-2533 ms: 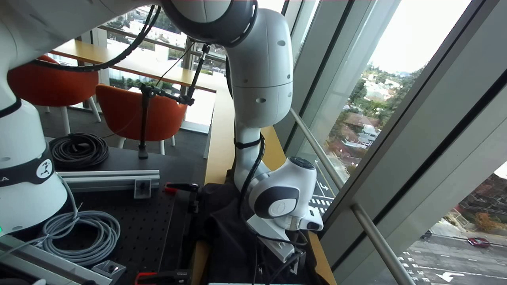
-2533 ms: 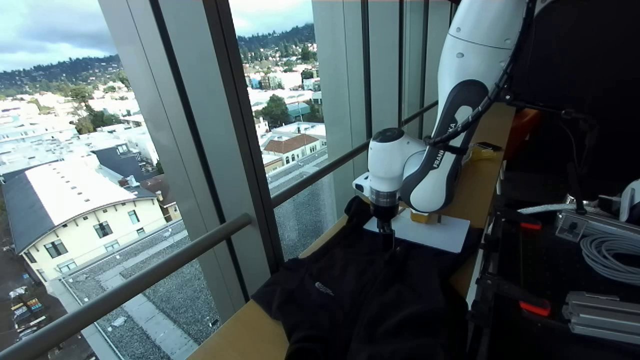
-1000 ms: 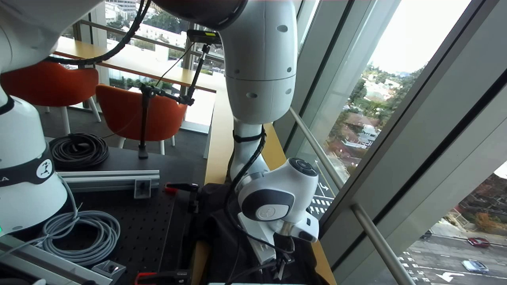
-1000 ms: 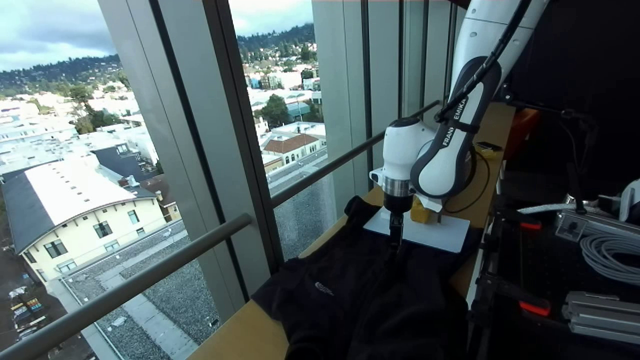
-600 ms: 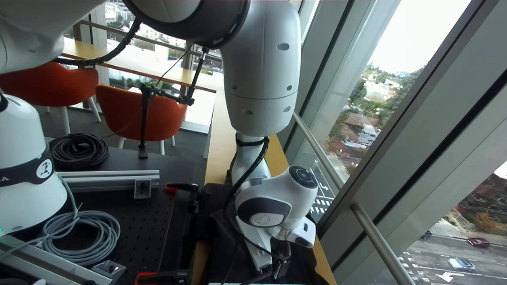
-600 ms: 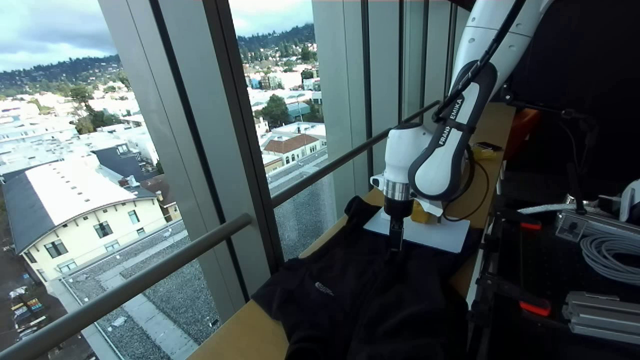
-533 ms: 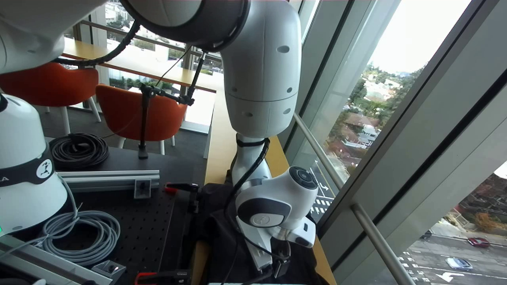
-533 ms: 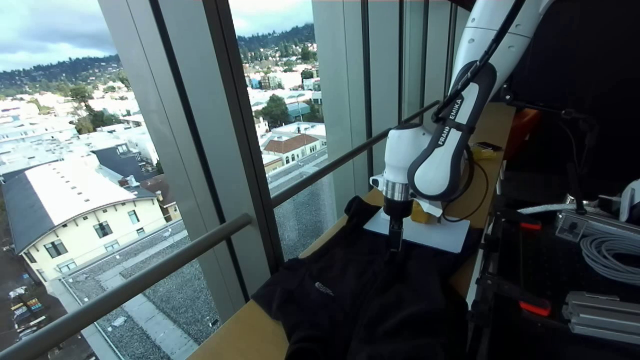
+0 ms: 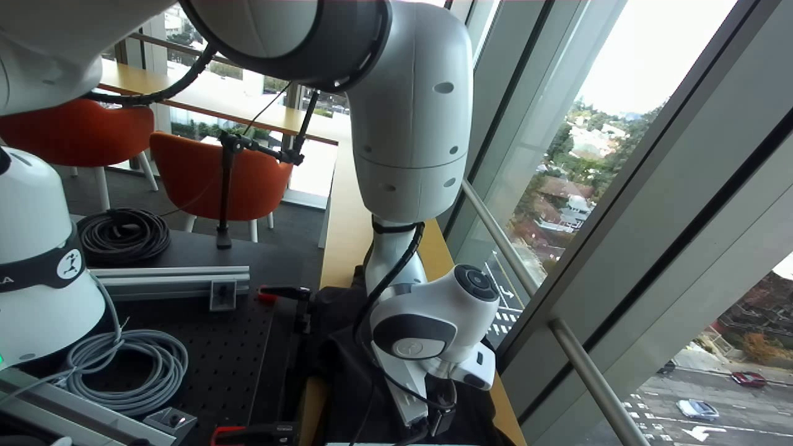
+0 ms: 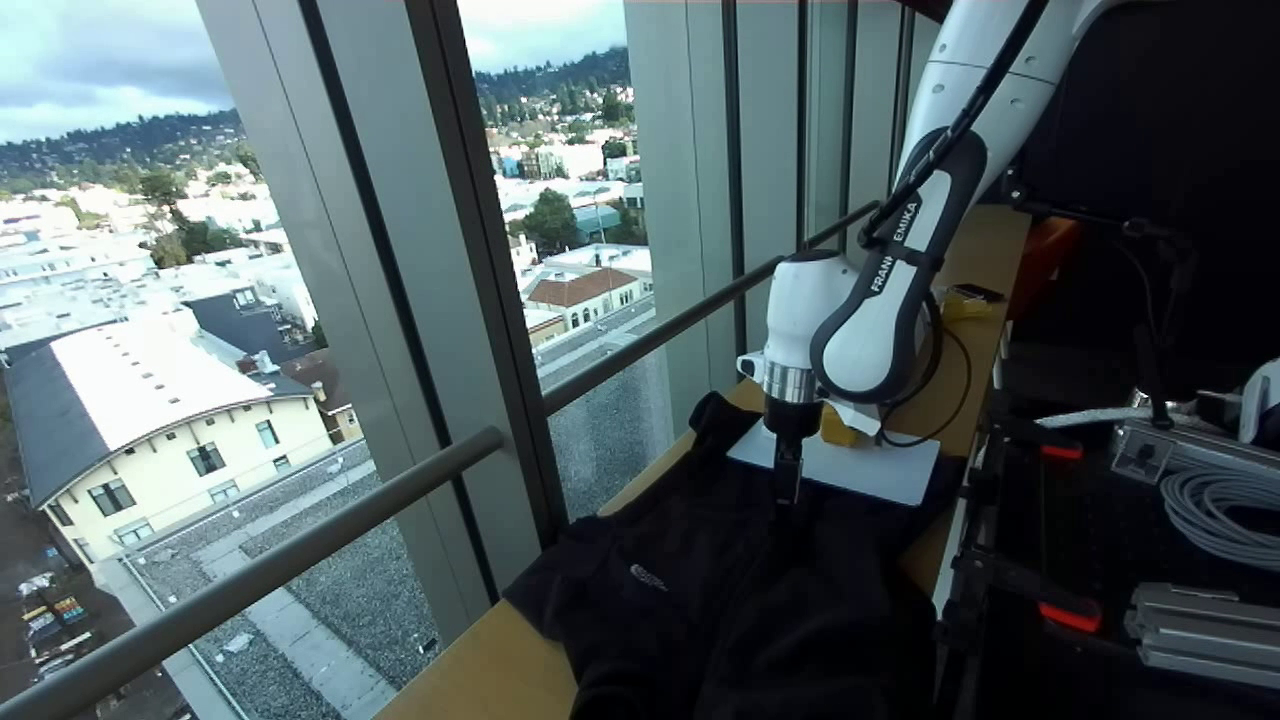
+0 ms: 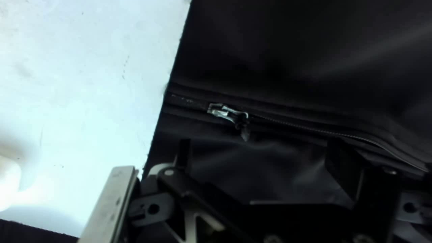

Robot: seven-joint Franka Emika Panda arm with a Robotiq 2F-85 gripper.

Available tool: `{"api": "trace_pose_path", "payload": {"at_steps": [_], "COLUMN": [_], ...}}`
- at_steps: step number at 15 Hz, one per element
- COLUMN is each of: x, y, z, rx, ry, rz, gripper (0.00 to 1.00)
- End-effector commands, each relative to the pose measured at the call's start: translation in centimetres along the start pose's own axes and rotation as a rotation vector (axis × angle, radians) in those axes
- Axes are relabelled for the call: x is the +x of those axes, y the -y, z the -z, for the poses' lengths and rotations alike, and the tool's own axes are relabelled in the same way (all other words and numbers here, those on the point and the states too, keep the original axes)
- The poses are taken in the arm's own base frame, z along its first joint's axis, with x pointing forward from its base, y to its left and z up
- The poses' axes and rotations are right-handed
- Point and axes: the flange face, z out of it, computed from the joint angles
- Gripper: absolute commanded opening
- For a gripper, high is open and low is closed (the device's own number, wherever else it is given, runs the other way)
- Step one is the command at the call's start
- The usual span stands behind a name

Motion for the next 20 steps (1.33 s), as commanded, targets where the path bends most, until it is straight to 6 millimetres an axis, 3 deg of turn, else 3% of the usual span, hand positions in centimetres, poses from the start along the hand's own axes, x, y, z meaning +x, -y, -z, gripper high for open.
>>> {"api": "trace_pose_path", "payload": {"at_steps": [1,5,6,8,9,17,20], "x": [0.08,-0.12,-0.15,-0.17,-0.18,-0.4,-0.55], "y": [-1.02,-1.25,-1.3,-1.4,-1.42,-1.38,-1.31], "z": [0.01,-0.16,-0.22,-0.23,-0.22,-0.45,-0.68], "rx": [0.005,0.006,0.006,0.006,0.006,0.009,0.011], "ry": [-0.017,-0.016,-0.015,-0.015,-0.015,-0.01,-0.007], "rz": [-0.002,-0.01,-0.01,-0.011,-0.011,-0.011,-0.01], "gripper": [1.0,1.0,0.95,0.71,0.68,0.05,0.0]}}
